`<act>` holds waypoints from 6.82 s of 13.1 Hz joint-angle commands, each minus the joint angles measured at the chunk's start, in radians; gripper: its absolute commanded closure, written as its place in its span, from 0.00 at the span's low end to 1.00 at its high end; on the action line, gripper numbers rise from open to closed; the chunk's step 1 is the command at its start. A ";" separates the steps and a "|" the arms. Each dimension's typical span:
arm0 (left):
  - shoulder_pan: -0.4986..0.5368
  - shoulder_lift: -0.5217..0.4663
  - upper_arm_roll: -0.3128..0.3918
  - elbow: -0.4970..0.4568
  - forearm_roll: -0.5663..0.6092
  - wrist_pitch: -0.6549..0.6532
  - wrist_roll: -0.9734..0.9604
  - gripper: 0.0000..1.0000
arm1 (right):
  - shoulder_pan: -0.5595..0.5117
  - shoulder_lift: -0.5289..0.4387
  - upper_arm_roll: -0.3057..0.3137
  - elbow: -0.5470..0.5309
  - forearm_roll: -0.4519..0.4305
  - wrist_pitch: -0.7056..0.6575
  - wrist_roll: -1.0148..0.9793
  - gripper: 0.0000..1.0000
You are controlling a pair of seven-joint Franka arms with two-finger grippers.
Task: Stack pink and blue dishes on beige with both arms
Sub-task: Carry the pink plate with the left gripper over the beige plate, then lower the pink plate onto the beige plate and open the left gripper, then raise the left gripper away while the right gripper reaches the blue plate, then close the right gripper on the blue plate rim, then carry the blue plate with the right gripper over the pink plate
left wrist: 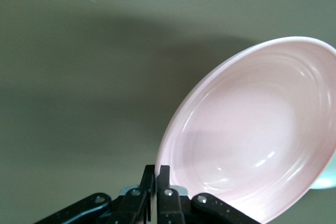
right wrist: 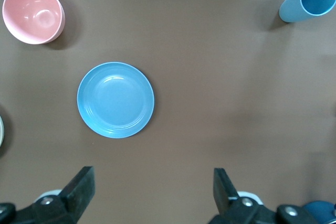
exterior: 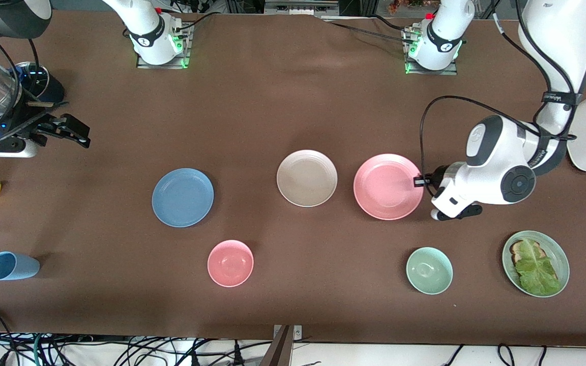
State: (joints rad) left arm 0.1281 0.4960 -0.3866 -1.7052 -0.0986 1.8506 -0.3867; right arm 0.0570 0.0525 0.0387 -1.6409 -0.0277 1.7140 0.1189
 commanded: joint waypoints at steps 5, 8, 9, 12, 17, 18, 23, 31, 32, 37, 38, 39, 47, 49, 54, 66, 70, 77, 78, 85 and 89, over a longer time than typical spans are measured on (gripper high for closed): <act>-0.206 0.082 0.002 0.039 -0.075 0.124 -0.126 1.00 | 0.000 -0.026 0.004 -0.016 -0.014 -0.008 0.013 0.00; -0.271 0.114 0.002 0.039 -0.075 0.154 -0.150 1.00 | 0.000 -0.026 0.004 -0.014 -0.015 -0.010 0.013 0.00; -0.294 0.130 0.002 0.039 -0.072 0.182 -0.175 1.00 | 0.000 -0.026 0.004 -0.014 -0.015 -0.008 0.013 0.00; -0.308 0.159 0.006 0.041 -0.067 0.217 -0.193 1.00 | 0.000 -0.026 0.007 -0.013 -0.014 -0.007 0.013 0.00; -0.280 0.136 0.028 0.081 -0.059 0.203 -0.189 0.00 | 0.000 -0.026 0.006 -0.013 -0.014 0.002 0.013 0.00; -0.259 0.130 0.032 0.081 -0.058 0.191 -0.189 0.00 | 0.000 -0.026 0.006 -0.011 -0.014 0.006 0.013 0.00; -0.130 0.067 0.031 0.079 0.031 0.069 -0.138 0.00 | -0.002 -0.013 0.003 0.016 -0.015 0.016 0.013 0.00; 0.102 -0.029 0.034 0.079 0.109 -0.106 0.115 0.00 | -0.006 0.013 -0.002 0.024 -0.017 -0.005 0.011 0.00; 0.132 -0.042 0.034 0.079 0.109 -0.111 0.126 0.00 | -0.005 0.024 -0.002 0.023 -0.020 0.002 0.010 0.00; 0.186 -0.120 0.032 0.075 0.177 -0.149 0.152 0.00 | -0.002 0.073 0.001 0.015 -0.017 0.009 -0.045 0.00; 0.183 -0.155 0.035 0.065 0.213 -0.160 0.155 0.00 | -0.002 0.113 0.003 0.013 -0.008 0.027 -0.067 0.00; 0.173 -0.171 0.043 0.067 0.246 -0.159 0.167 0.00 | -0.002 0.151 0.003 0.010 -0.003 0.042 -0.076 0.00; 0.003 -0.364 0.290 0.047 0.114 -0.200 0.273 0.00 | 0.004 0.423 0.009 0.001 0.020 0.338 -0.074 0.00; -0.024 -0.387 0.327 0.048 0.115 -0.225 0.273 0.00 | 0.006 0.478 0.010 -0.010 0.035 0.406 -0.074 0.00; -0.059 -0.439 0.337 0.048 0.114 -0.225 0.368 0.00 | 0.006 0.488 0.030 -0.255 0.037 0.724 -0.076 0.00; -0.064 -0.467 0.351 0.064 0.114 -0.220 0.466 0.00 | 0.003 0.464 0.029 -0.336 0.037 0.747 -0.077 0.75; -0.078 -0.474 0.353 0.064 0.115 -0.217 0.471 0.00 | 0.003 0.458 0.029 -0.323 0.035 0.742 -0.077 1.00; -0.106 -0.490 0.371 0.059 0.120 -0.214 0.469 0.00 | 0.036 0.454 0.050 -0.013 0.035 0.423 -0.074 1.00; -0.113 -0.491 0.371 0.058 0.120 -0.214 0.469 0.00 | 0.058 0.452 0.050 0.027 0.037 0.374 -0.068 1.00; -0.102 -0.491 0.371 0.053 0.115 -0.217 0.469 0.00 | 0.278 0.457 0.090 0.096 0.051 0.343 0.388 1.00; -0.096 -0.482 0.370 0.059 0.114 -0.217 0.469 0.00 | 0.464 0.532 0.089 0.093 0.032 0.484 0.738 1.00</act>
State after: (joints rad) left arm 0.0275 0.0213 -0.0217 -1.6366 0.0336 1.6298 0.0635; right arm 0.4608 0.5431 0.1355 -1.5565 0.0135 2.1365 0.7243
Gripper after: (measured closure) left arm 0.000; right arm 0.956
